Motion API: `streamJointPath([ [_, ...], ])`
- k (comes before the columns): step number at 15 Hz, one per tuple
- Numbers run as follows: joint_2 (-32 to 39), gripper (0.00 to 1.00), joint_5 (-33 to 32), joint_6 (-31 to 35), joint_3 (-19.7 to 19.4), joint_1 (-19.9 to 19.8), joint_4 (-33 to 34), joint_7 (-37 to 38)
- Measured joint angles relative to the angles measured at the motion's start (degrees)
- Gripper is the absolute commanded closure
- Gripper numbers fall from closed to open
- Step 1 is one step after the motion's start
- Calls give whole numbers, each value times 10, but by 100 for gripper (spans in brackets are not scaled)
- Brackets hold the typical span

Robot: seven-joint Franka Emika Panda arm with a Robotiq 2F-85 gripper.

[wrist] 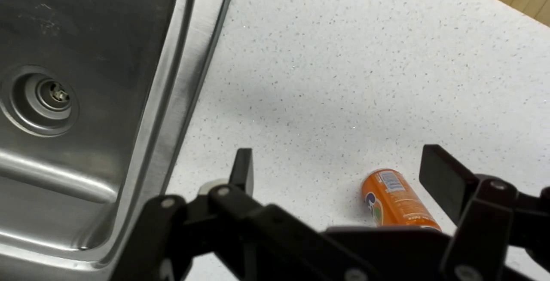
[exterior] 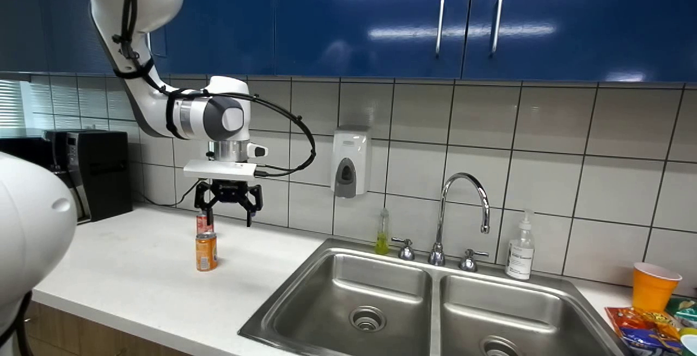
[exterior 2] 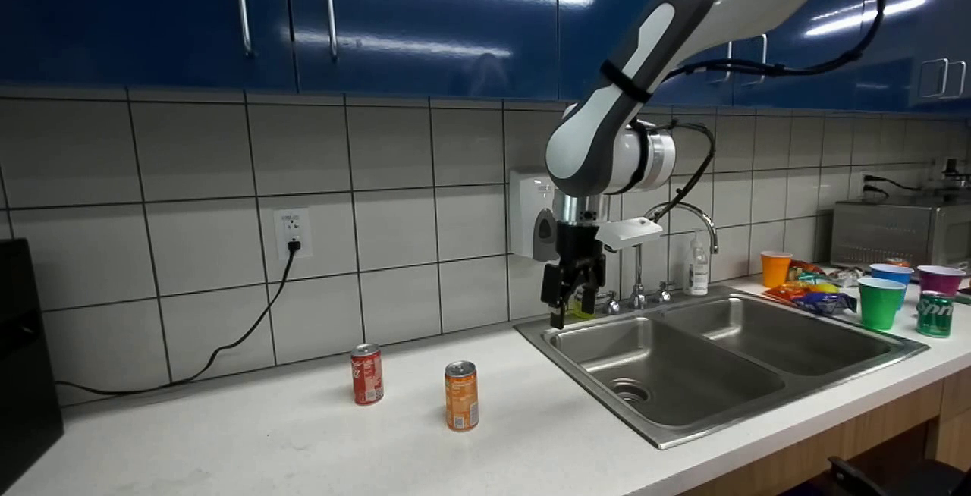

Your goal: Put the soda can into the sink

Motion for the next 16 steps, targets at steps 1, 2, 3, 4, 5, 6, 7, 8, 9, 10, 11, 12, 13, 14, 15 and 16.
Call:
streamJointPath([
  [1, 8, 0, 0, 1, 6, 0, 7, 0],
  [2, 17, 0, 0, 2, 11, 0, 14, 1],
  [3, 25, 0, 0, 3, 17, 1, 21, 2],
  [4, 33, 0, 0, 4, 23, 1, 29, 3],
  [5, 40, 0, 0, 5, 27, 2, 36, 5],
  [6, 48, 0, 0, 5, 32, 4, 43, 7],
  [7, 56, 0, 0, 6, 37, 6, 49, 9],
  [8, 64, 0, -1, 7, 42, 9, 55, 12],
  [9, 72, 0, -1, 7, 47, 13, 62, 15],
  [10, 80, 0, -2, 8, 51, 16, 68, 19],
  [11, 88, 0, -4, 8, 56, 21, 74, 24],
  [12, 96, 0, -6, 9, 60, 25, 80, 28],
  [13, 104, 0, -9, 9, 63, 30, 86, 34],
  [14, 112, 0, -13, 10, 67, 34, 91, 40],
  [15, 121, 0, -17, 10, 70, 39, 97, 45],
  [16, 129, 0, -20, 11, 72, 44, 103, 49],
])
